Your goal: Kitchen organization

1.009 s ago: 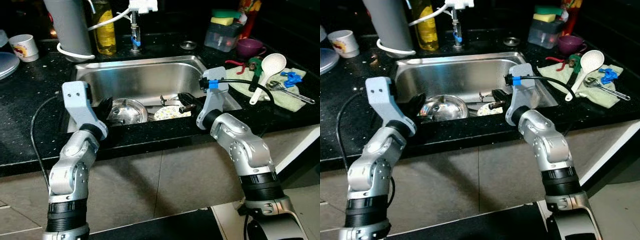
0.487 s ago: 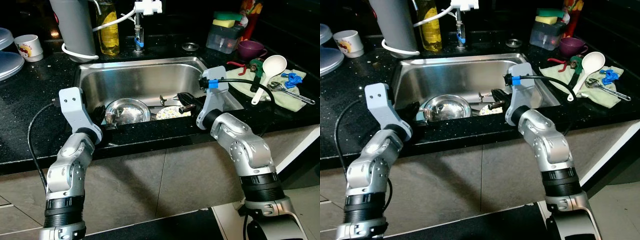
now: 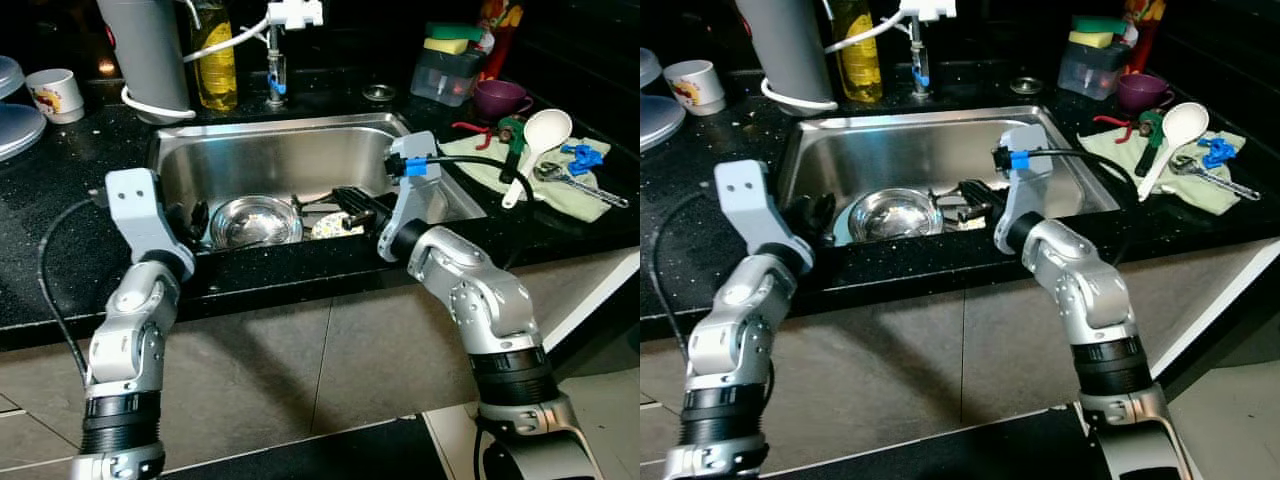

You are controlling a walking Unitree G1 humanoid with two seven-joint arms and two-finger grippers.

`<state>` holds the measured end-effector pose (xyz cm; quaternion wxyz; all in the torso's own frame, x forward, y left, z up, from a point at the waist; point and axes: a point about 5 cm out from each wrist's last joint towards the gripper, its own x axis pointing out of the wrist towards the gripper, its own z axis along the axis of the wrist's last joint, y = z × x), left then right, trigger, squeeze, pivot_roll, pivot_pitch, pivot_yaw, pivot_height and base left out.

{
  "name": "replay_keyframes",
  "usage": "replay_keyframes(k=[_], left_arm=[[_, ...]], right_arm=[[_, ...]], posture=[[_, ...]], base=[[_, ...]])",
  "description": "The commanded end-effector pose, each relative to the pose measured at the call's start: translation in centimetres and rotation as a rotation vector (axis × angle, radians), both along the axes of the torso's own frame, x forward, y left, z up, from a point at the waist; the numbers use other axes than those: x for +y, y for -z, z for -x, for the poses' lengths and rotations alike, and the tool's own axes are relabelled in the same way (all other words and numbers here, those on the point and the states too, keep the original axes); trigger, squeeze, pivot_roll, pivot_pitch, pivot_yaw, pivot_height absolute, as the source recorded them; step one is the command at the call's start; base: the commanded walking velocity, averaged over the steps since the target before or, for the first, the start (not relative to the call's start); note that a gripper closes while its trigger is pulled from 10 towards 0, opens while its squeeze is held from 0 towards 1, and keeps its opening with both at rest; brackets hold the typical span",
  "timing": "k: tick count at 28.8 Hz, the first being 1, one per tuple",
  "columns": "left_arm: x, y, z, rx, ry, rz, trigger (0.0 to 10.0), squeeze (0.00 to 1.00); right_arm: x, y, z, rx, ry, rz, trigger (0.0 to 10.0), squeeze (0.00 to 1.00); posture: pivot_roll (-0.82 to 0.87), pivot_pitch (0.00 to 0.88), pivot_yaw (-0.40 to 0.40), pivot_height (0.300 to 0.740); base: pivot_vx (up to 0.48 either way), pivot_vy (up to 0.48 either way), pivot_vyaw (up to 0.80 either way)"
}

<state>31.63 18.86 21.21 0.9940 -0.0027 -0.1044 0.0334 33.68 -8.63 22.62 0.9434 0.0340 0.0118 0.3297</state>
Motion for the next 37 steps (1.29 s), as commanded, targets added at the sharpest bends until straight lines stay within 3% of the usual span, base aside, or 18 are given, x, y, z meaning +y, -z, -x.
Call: replay_keyframes(k=[1, 12, 14, 18, 22, 30, 32, 33, 34, 37], left_arm=[[-0.3, -1.2, 0.5, -0.07, -0.01, -0.104, 10.0, 0.0], [-1.1, -3.2, 1.4, -0.163, -0.031, -0.217, 10.0, 0.0], [-1.2, -3.4, 1.5, -0.172, -0.035, -0.243, 10.0, 0.0], [-1.5, -3.3, 1.6, -0.178, -0.037, -0.271, 10.0, 0.0], [-1.5, -3.3, 1.7, -0.177, -0.038, -0.273, 10.0, 0.0], [-2.1, -2.6, 1.8, -0.154, -0.022, -0.273, 10.0, 0.0], [-2.2, -2.4, 1.8, -0.149, -0.02, -0.276, 10.0, 0.0], [-2.2, -2.3, 1.8, -0.145, -0.025, -0.279, 10.0, 0.0], [-2.1, -2.3, 1.8, -0.143, -0.028, -0.281, 10.0, 0.0], [-2.1, -2.2, 1.8, -0.141, -0.035, -0.289, 10.0, 0.0]], right_arm=[[0.9, 0.0, 0.0, -0.016, -0.037, 0.021, 10.0, 0.0], [2.2, 0.3, -0.4, 0.014, -0.051, 0.082, 10.0, 0.0], [2.3, 0.4, -0.7, 0.026, -0.019, 0.122, 10.0, 0.0], [1.6, 1.1, -1.7, 0.036, 0.123, 0.294, 10.0, 0.0], [1.6, 1.1, -1.9, 0.033, 0.142, 0.332, 10.0, 0.0], [1.7, 1.7, -1.8, 0.008, 0.15, 0.51, 10.0, 0.0], [2.0, 1.9, -1.6, 0.022, 0.12, 0.485, 10.0, 0.0], [2.3, 1.7, -1.5, 0.007, 0.099, 0.437, 10.0, 0.4], [2.8, 1.1, -1.4, -0.01, 0.083, 0.363, 10.0, 1.0], [3.2, 0.4, -1.3, -0.032, 0.071, 0.286, 10.0, 1.0]], posture=[[0.02, 0.0, -0.033, 0.74], [0.03, 0.0, -0.036, 0.74], [0.04, 0.0, -0.039, 0.74], [0.04, 0.0, -0.045, 0.74], [0.04, 0.0, -0.045, 0.74], [0.03, 0.0, -0.047, 0.74], [0.03, 0.0, -0.046, 0.74], [0.03, 0.0, -0.046, 0.74], [0.03, 0.0, -0.046, 0.74], [0.03, 0.0, -0.046, 0.74]], base=[[0.0, 0.0, 0.0], [0.0, 0.0, 0.8], [0.0, 0.0, 0.62], [0.0, 0.0, 0.0], [0.0, 0.0, 0.0], [0.0, 0.0, 0.0], [0.0, 0.0, 0.0], [0.0, 0.0, 0.0], [0.0, 0.0, 0.0], [0.0, 0.0, 0.0]])
